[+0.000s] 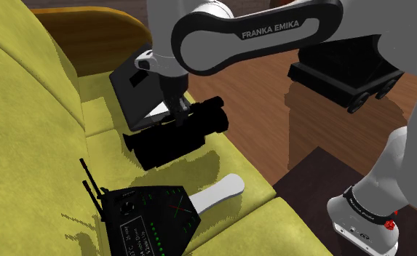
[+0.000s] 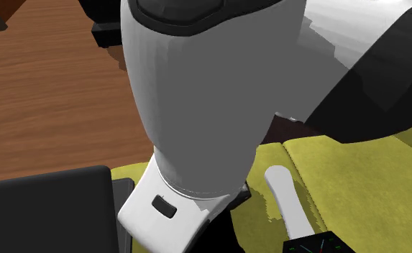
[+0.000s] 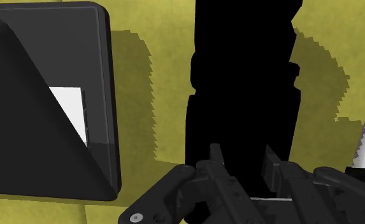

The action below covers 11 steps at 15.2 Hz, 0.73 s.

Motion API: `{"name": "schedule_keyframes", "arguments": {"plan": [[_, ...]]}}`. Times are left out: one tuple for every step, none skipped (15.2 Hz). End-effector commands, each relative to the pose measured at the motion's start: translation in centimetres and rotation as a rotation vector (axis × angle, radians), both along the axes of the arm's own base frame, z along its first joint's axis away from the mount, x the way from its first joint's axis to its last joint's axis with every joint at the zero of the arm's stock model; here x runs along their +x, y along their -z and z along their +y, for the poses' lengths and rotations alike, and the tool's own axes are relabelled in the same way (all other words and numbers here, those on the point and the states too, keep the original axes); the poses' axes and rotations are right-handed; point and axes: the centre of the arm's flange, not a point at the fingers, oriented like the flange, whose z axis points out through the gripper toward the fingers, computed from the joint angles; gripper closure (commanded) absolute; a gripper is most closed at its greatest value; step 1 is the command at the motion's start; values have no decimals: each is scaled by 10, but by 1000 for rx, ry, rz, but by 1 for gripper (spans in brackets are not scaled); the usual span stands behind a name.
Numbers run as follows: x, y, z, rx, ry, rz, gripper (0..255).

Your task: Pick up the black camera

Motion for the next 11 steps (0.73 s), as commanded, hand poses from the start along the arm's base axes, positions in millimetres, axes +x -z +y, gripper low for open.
{"name": "schedule_keyframes", "arguments": {"plan": [[1, -13, 0, 2, 0, -3, 255], [1, -18, 0, 2, 0, -3, 255], [1, -23, 0, 2, 0, -3, 255], [1, -28, 0, 2, 0, -3, 255], [1, -34, 0, 2, 0, -3, 255], [1, -39, 0, 2, 0, -3, 255], [1, -44, 0, 2, 0, -3, 255], [1, -49, 0, 2, 0, -3, 255], [1, -55, 0, 2, 0, -3, 255], [1, -56, 0, 2, 0, -3, 255], [1, -56, 0, 2, 0, -3, 255]]}}
